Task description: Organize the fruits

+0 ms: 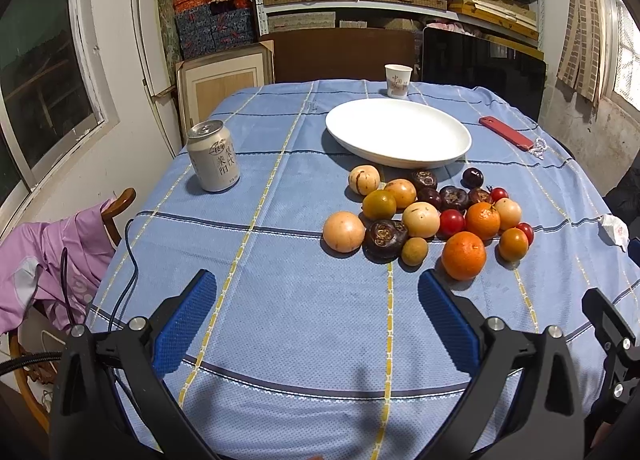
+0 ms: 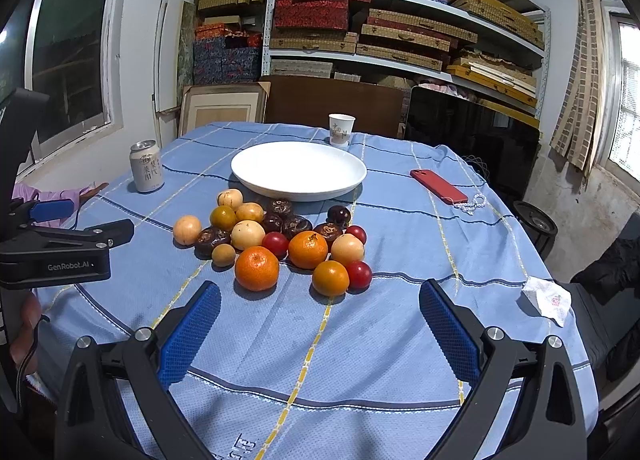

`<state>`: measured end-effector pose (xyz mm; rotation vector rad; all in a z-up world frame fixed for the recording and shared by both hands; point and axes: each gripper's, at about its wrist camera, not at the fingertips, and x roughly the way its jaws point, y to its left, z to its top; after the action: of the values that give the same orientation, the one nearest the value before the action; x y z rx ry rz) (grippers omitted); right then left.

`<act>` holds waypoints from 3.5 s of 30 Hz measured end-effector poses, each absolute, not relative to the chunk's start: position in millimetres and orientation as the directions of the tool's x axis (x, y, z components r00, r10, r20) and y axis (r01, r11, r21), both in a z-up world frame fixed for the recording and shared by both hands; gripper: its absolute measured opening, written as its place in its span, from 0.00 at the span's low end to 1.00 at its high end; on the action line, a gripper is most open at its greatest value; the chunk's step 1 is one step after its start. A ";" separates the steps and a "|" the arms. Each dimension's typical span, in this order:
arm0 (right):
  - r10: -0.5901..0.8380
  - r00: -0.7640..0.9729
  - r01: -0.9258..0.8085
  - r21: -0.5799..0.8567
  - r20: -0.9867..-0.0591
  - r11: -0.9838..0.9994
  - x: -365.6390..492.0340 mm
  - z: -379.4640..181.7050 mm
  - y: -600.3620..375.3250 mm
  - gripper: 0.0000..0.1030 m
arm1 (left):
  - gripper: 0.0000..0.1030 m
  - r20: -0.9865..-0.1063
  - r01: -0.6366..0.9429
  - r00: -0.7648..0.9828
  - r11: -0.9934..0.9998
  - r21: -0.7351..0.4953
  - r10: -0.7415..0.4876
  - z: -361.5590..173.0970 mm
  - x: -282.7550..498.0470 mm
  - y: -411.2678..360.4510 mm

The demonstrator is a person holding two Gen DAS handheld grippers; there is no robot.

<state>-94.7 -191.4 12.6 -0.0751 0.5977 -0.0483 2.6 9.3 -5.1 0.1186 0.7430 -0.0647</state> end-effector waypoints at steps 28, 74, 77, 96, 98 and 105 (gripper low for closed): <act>-0.036 0.736 -0.015 -0.070 -0.676 0.997 -33.1 -23.6 -224.2 0.97 | 0.96 -0.744 0.164 0.668 0.978 0.132 -0.012 -50.1 60.7 -3.0; 0.049 0.626 -0.037 0.033 -0.779 0.999 14.9 -57.2 -229.0 0.71 | 0.43 -0.757 0.234 0.637 0.972 0.011 -0.145 -66.6 111.4 17.2; 0.069 0.603 -0.053 0.047 -0.795 0.997 23.4 -63.5 -222.4 0.57 | 0.43 -0.738 0.238 0.655 0.971 -0.004 -0.163 -60.0 101.5 21.6; 0.103 0.668 -0.051 0.093 -0.737 0.994 11.2 -47.7 -226.5 0.38 | 0.43 -0.708 0.247 0.684 0.969 -0.002 -0.176 -47.9 87.1 30.6; 0.107 0.695 -0.055 0.096 -0.711 0.994 4.7 -32.9 -227.7 0.38 | 0.43 -0.697 0.250 0.693 0.968 -0.005 -0.183 -39.7 82.0 31.8; 0.067 0.806 -0.044 0.053 -0.588 0.998 -7.8 42.5 -247.0 0.38 | 0.43 -0.623 0.295 0.745 0.955 -0.012 -0.238 28.6 58.9 35.5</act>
<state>-7.8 -247.0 42.5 0.0371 0.6301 0.0594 58.9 35.5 28.6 0.0887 0.6692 -0.2920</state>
